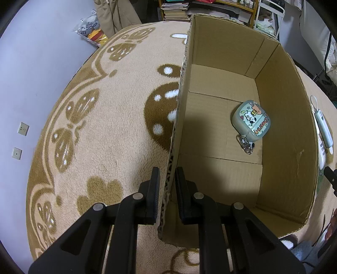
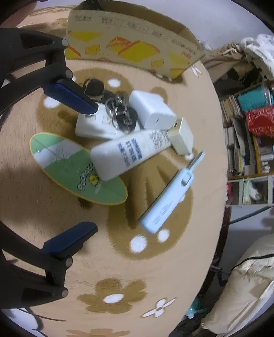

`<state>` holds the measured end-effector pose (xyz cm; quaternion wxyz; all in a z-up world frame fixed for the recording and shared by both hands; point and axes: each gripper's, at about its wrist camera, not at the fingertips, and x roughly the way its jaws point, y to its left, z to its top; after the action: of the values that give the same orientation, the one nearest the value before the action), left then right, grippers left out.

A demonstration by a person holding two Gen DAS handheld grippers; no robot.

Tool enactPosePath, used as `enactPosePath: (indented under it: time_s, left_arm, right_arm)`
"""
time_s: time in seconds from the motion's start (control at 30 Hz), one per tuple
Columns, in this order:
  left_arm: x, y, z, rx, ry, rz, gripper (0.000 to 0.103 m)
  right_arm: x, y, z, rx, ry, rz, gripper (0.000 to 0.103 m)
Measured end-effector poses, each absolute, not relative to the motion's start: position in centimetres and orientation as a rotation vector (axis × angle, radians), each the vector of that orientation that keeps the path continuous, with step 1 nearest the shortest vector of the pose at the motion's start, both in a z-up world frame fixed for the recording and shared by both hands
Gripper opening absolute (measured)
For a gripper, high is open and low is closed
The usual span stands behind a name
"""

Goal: Organize rigid objects
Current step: 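Move the right tool back to the pile over the green Pochacco card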

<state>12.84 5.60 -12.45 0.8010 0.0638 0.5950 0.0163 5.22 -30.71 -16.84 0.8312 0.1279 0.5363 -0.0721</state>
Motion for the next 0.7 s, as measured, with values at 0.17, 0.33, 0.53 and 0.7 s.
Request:
enactPosePath:
  time_s: [0.17, 0.33, 0.53, 0.7]
  left_arm:
    - [12.8, 5.6, -12.5, 0.14, 1.275, 0.035, 0.015]
    - [12.8, 5.6, -12.5, 0.141, 1.275, 0.035, 0.015]
    - [12.8, 5.6, -12.5, 0.141, 1.275, 0.035, 0.015]
    - [12.8, 5.5, -12.5, 0.144, 1.276, 0.037, 0.015]
  right_arm:
    - [5.3, -31.4, -18.5, 0.281, 1.178, -0.191, 0.103]
    - [5.3, -31.6, -19.7, 0.288, 1.189, -0.209, 0.103]
    - [5.6, -30.8, -20.5, 0.241, 1.211, -0.221, 0.094]
    - [6.1, -29.9, -20.4, 0.228, 1.208, -0.202, 0.094]
